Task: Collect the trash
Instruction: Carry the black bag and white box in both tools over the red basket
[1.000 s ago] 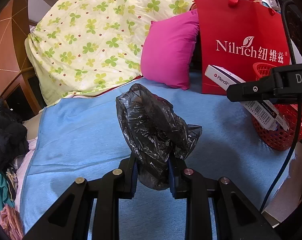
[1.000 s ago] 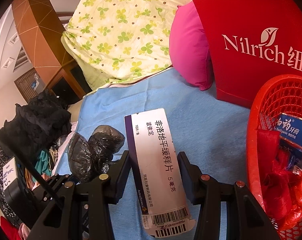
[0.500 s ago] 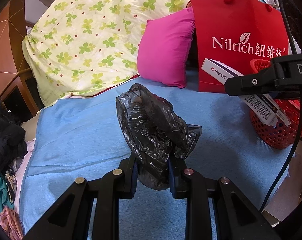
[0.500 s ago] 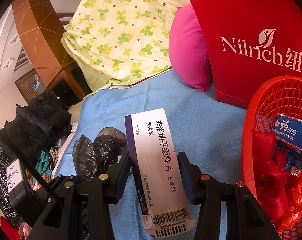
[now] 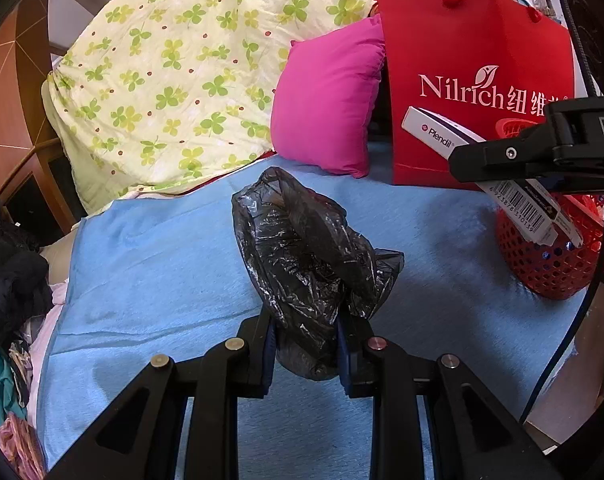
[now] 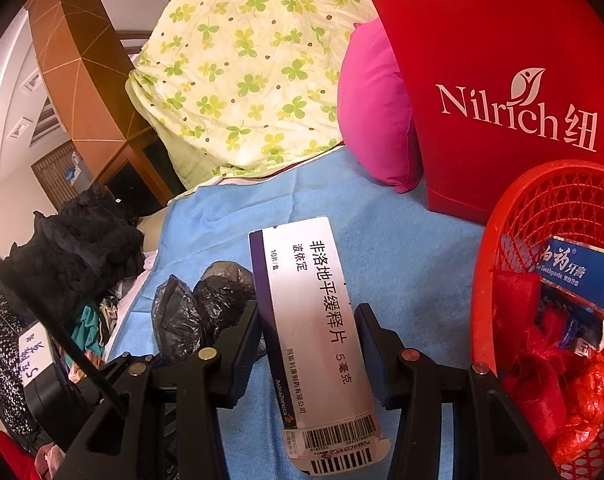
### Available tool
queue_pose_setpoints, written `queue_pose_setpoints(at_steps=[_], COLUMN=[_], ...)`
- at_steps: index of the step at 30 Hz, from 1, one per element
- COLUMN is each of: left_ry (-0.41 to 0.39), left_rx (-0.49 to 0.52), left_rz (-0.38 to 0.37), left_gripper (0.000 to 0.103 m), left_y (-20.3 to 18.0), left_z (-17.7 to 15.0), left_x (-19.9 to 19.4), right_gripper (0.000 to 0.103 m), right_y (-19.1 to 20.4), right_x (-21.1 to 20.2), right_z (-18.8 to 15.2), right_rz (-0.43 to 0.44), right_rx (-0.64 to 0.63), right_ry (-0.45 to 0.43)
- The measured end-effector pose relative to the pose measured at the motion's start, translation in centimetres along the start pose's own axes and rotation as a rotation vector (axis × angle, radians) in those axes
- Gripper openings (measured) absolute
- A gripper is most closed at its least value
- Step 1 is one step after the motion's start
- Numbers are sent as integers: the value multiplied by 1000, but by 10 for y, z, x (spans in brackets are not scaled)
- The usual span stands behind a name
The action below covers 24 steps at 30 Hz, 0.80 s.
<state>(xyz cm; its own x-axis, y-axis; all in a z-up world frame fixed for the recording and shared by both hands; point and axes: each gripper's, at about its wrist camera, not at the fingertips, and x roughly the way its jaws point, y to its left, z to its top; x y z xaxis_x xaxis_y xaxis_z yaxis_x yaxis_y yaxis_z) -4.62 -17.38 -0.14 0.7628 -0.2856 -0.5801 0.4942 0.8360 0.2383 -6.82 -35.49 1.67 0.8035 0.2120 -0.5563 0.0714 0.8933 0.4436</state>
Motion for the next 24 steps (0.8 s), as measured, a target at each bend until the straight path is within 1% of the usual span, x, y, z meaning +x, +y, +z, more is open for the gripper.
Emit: queue_pose_setpoints(at_steps=[7,12,18,24], left_ry=[3,14,35,39], left_rx=[9,-12,-45,-65], left_rz=[1,3,14,34], left_gripper=[27,27,27,27], left_y=[-6,-11,-15,-18], left_z=[-3,-9,-16,-16], left_x=[-5,-12,-21,-32], right_gripper=[50,50,50,50], right_y=[-3,-5,-3,4], right_x=[-8,-15,-20,-29], right_z=[0,2,2,0], right_rz=[15,39,68,96], right_rx=[6,11,9,-9], right_ry=[-22,-50,-62,-92])
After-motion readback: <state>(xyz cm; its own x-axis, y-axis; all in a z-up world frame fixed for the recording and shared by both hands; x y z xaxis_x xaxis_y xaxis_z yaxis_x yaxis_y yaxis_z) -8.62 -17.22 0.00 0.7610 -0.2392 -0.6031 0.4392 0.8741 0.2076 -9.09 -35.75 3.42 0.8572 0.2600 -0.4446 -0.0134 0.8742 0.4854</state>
